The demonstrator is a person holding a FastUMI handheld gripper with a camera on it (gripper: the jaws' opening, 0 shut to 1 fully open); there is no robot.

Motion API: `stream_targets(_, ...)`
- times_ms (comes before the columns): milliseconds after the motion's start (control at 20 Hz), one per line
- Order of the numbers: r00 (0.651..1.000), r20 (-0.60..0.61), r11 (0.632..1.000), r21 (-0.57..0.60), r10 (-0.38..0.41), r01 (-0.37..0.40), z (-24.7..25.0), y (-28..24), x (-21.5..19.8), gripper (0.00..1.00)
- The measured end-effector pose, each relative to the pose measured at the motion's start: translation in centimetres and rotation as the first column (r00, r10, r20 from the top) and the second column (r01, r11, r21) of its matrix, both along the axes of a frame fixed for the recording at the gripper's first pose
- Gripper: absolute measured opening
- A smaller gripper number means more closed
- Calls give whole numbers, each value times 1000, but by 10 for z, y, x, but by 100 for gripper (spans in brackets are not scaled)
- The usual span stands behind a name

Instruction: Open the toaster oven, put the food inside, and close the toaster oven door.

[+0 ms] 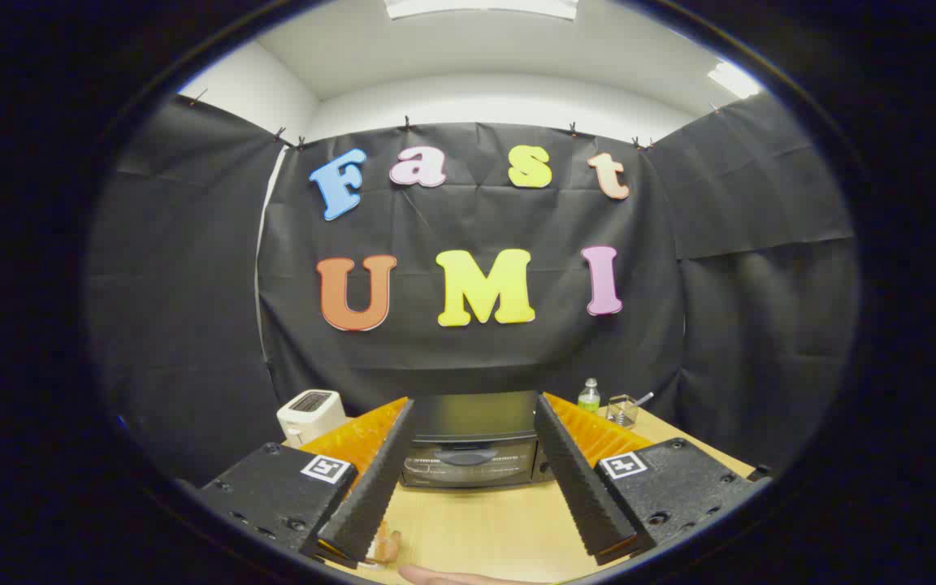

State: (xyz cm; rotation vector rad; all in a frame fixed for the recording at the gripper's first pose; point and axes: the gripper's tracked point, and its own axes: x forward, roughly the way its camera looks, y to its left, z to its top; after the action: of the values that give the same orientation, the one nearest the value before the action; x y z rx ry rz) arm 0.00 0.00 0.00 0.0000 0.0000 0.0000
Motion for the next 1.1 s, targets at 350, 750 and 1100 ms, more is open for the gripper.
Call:
stream_targets(350,999,29,1000,15,-15,15,2,-10,2,96)
stream_targets(750,999,32,999,-25,-40,41,-11,-9,16,96)
stream_targets(1100,1000,-1,999,-36,-4,4,-41,2,73,96)
